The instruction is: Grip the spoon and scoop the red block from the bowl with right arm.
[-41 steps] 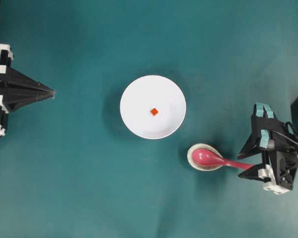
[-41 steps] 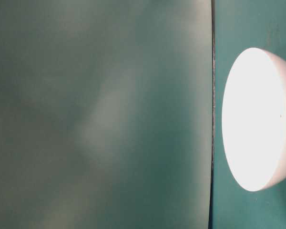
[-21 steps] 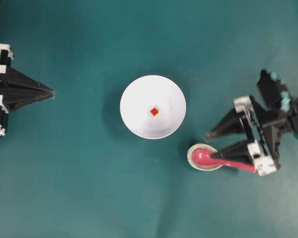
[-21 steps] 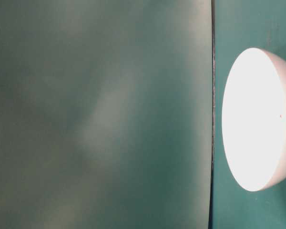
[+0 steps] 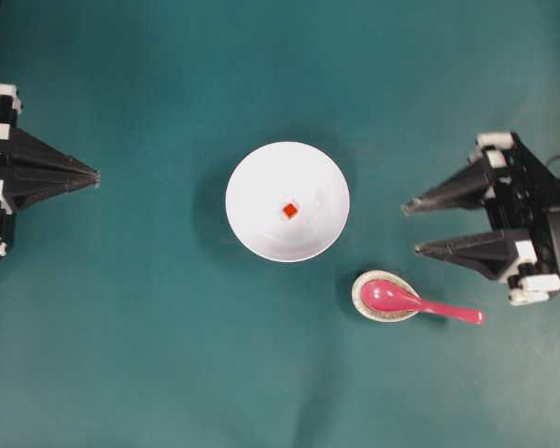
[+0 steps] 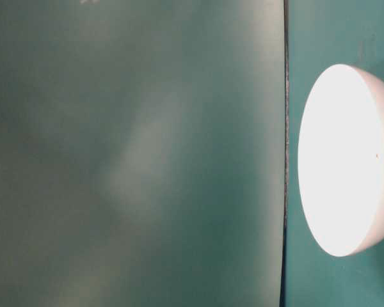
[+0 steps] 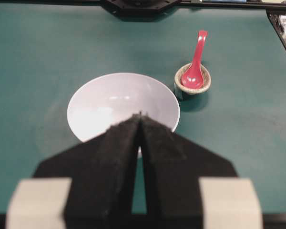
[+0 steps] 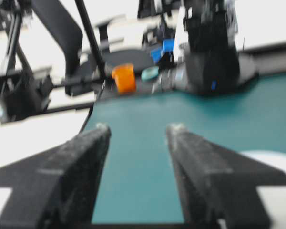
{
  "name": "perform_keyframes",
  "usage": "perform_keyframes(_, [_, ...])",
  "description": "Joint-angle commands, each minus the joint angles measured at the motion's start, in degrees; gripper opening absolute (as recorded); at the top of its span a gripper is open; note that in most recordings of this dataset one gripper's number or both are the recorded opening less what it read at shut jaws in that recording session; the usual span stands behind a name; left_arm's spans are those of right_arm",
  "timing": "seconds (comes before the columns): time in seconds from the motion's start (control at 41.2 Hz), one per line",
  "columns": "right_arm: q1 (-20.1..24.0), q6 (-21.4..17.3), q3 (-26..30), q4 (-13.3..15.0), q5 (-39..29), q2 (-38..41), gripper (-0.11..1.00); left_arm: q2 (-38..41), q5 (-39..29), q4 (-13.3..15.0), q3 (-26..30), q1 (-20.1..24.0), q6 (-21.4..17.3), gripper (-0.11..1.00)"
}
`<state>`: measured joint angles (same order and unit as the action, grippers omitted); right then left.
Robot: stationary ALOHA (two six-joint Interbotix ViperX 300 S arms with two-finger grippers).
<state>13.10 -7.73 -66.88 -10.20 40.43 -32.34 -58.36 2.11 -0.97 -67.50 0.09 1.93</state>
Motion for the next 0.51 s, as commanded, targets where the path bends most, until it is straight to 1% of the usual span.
perform_keyframes(0.0, [4.22,1.32,-0.7,-5.36,-0.62,-0.26,0.56,-0.26,-0.62,0.0,1.85,0.09,0.09,0.0])
perform_keyframes(0.024, [5.19,1.49,-1.05,-6.5,-0.53,-0.09,0.55,-0.26,-0.79,0.0,1.85,0.09,0.09,0.0])
perform_keyframes(0.049, [6.59,1.67,-1.49,-8.35,-0.26,0.35,0.55,-0.26,-1.05,0.0,1.85,0.0,0.09,0.0])
perform_keyframes(0.097, [8.96,2.02,-2.11,-11.07,0.7,1.14,0.55,-0.26,-1.23,0.0,1.85,0.0,0.09,0.0])
perform_keyframes(0.146, [10.9,2.29,-2.55,-12.92,2.2,2.11,0.55,-0.35,-1.32,0.0,1.85,0.0,0.09,0.0])
perform_keyframes(0.219, [14.24,2.37,-3.16,-16.35,6.15,4.66,0.55,-0.35,-1.32,0.0,1.85,0.0,0.09,0.0])
perform_keyframes(0.291, [17.84,2.37,-3.6,-20.39,10.55,8.26,0.55,-0.35,-1.32,0.0,1.85,0.09,0.09,0.0])
perform_keyframes(0.316, [19.51,2.37,-3.69,-22.41,12.66,10.02,0.55,-0.26,-1.32,0.0,1.85,0.09,0.09,0.0])
perform_keyframes(0.364, [21.71,2.37,-3.6,-25.14,15.38,12.39,0.55,-0.26,-1.32,0.0,1.85,0.0,0.09,0.0])
perform_keyframes(0.389, [23.38,2.46,-3.52,-27.33,17.14,14.41,0.55,-0.26,-1.32,0.0,1.76,0.0,0.09,0.0])
perform_keyframes(0.437, [25.84,2.46,-3.34,-30.59,18.98,16.79,0.55,-0.26,-1.32,0.0,1.76,0.0,0.09,0.0])
perform_keyframes(0.461, [27.51,2.46,-3.16,-33.31,20.3,18.72,0.55,-0.26,-1.32,0.0,1.85,0.0,0.09,0.0])
perform_keyframes(0.486, [28.74,2.46,-2.99,-35.24,21.01,19.95,0.55,-0.26,-1.41,0.0,1.85,0.0,0.09,0.0])
